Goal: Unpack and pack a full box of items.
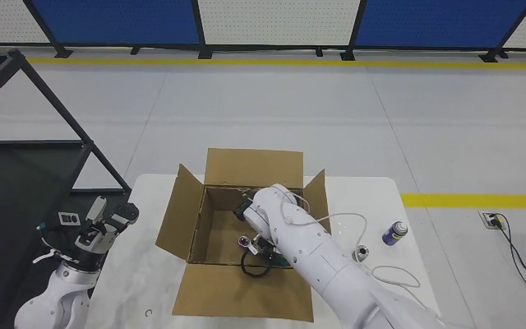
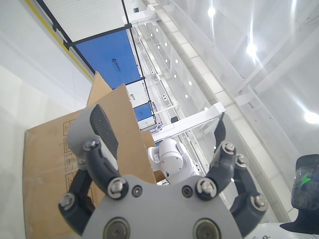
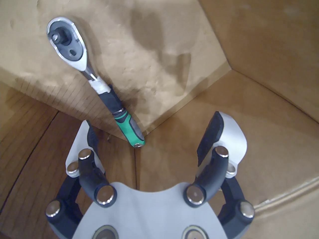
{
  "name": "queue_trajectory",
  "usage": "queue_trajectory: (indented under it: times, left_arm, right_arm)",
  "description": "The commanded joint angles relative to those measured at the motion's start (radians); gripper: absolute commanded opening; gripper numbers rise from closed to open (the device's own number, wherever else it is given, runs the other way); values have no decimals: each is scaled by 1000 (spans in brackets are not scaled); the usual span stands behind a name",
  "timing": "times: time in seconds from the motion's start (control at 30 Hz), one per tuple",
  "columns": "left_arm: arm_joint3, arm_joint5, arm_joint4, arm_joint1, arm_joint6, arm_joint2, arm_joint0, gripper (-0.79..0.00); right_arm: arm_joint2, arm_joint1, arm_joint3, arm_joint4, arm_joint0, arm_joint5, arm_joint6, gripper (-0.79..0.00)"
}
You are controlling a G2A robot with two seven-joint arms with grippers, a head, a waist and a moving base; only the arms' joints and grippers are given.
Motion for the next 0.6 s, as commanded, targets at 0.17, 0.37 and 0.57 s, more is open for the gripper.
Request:
queue_trajectory:
  times: [0.17, 0.37, 0.57]
  left_arm:
    - [12, 3, 0, -1, 0, 4, -11, 0]
    - [21, 6, 4, -1, 0, 7, -23, 0]
    - [28, 8, 7, -1, -3, 14, -32, 0]
  right_arm:
    - [-19, -34, 68, 7, 3, -56, -34, 0]
    - [-26, -61, 99, 24, -6, -85, -50, 0]
    - [-25, -76, 112, 36, -6, -94, -50, 0]
